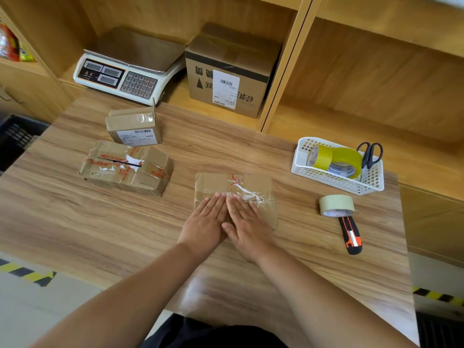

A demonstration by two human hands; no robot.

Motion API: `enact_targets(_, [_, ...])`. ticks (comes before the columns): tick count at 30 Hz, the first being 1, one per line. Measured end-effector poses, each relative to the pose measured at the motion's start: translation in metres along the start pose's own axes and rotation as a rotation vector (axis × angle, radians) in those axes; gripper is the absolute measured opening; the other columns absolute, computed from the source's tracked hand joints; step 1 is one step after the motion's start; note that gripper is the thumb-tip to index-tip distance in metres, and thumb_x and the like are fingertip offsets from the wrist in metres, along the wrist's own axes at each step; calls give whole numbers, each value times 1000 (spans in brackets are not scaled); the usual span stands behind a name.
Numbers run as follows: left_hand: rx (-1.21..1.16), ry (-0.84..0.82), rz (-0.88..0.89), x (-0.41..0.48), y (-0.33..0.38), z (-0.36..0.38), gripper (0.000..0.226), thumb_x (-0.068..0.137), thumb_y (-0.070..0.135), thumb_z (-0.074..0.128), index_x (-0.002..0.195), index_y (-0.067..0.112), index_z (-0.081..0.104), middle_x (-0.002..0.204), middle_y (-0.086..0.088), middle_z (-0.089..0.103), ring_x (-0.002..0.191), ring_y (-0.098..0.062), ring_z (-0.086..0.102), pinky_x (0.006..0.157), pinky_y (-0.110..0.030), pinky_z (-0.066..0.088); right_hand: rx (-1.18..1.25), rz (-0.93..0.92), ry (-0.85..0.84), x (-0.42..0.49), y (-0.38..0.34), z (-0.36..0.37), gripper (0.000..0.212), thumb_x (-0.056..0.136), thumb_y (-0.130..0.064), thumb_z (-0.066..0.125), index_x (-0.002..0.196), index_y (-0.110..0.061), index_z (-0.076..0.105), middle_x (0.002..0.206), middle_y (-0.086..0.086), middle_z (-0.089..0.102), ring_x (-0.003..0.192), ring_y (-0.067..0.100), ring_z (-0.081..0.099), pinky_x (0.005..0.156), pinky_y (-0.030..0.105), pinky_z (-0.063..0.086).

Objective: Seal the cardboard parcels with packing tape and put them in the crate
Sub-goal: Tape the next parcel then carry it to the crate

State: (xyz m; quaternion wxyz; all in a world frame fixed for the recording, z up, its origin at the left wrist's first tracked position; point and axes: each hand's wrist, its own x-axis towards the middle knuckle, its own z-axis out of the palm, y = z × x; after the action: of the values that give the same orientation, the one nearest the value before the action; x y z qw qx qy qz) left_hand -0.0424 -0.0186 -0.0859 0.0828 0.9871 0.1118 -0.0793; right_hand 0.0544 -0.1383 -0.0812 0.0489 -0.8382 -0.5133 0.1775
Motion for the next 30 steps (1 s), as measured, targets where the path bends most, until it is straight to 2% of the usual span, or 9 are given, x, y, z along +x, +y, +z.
enact_targets(6, [-27, -56, -36, -6, -8, -4, 73, 81, 54, 36, 124, 0, 60, 130, -15, 59, 120, -25, 58, 110, -32, 23, -84, 58, 10, -13, 21, -7, 90, 79, -65, -26, 147, -11, -4, 157, -1, -1, 144, 13, -8, 114, 27, -11])
enact_targets(9, [-36, -34, -63, -11, -14, -4, 75, 80, 54, 37, 127, -1, 57, 132, -15, 57, 121, -26, 57, 112, -31, 19, -115, 159, 27, -17, 25, -11, 73, 96, -53, 10, 146, -4, 31, 152, 7, 34, 141, 20, 30, 113, 31, 8])
enact_targets(10, [-25, -34, -71, -12, -14, -5, 75, 81, 54, 37, 128, -1, 56, 133, -15, 56, 122, -26, 56, 113, -30, 15, -125, 180, 50, -18, 27, -11, 71, 95, -50, 13, 146, -4, 31, 152, 7, 32, 141, 20, 29, 114, 30, 6])
enact_targets(13, [12, -29, -104, -13, -11, 0, 77, 79, 53, 36, 127, -4, 55, 132, -17, 57, 121, -29, 56, 112, -30, 13, -135, 186, 52, -26, 30, -13, 80, 82, -48, -13, 152, -11, -1, 158, -2, -6, 146, 13, -6, 112, 24, -16])
enact_targets(15, [8, 4, -145, -13, -9, 4, 78, 78, 54, 38, 124, -6, 57, 129, -20, 58, 118, -32, 58, 109, -33, 23, -139, 223, 67, -27, 30, -13, 81, 78, -45, -18, 151, -13, -7, 159, -1, -9, 147, 13, -10, 112, 25, -16])
enact_targets(20, [-74, 103, -200, -14, -1, 7, 89, 55, 44, 86, 120, -9, 59, 127, -26, 58, 116, -38, 58, 87, -46, 51, -87, 335, 55, -29, 26, -10, 59, 100, -36, 5, 151, -9, -8, 159, 4, -15, 145, 16, -17, 117, 26, -9])
enact_targets(24, [-146, 175, -243, -19, 3, 6, 78, 80, 41, 70, 130, -13, 47, 140, -31, 41, 131, -40, 43, 105, -40, 34, 98, 368, 57, -35, 27, -18, 58, 104, -26, 21, 151, -8, -7, 159, 2, -16, 146, 15, -14, 113, 20, -4])
enact_targets(27, [-429, 183, -381, -16, 8, -7, 66, 100, 31, 42, 148, -5, 14, 157, -22, 5, 146, -30, 11, 114, -24, 10, 288, 419, 103, -33, 29, -28, 61, 102, -21, 34, 152, -9, 1, 160, 3, -4, 147, 15, 1, 111, 16, 6])
enact_targets(30, [-656, 159, -625, -6, 9, -20, 64, 99, 22, 42, 151, 3, 9, 147, -21, 36, 131, -33, 40, 96, -33, 37, 504, 558, 127, -26, 38, -31, 63, 97, -15, 47, 152, -10, 17, 156, 7, 24, 142, 21, 26, 108, 21, 22])
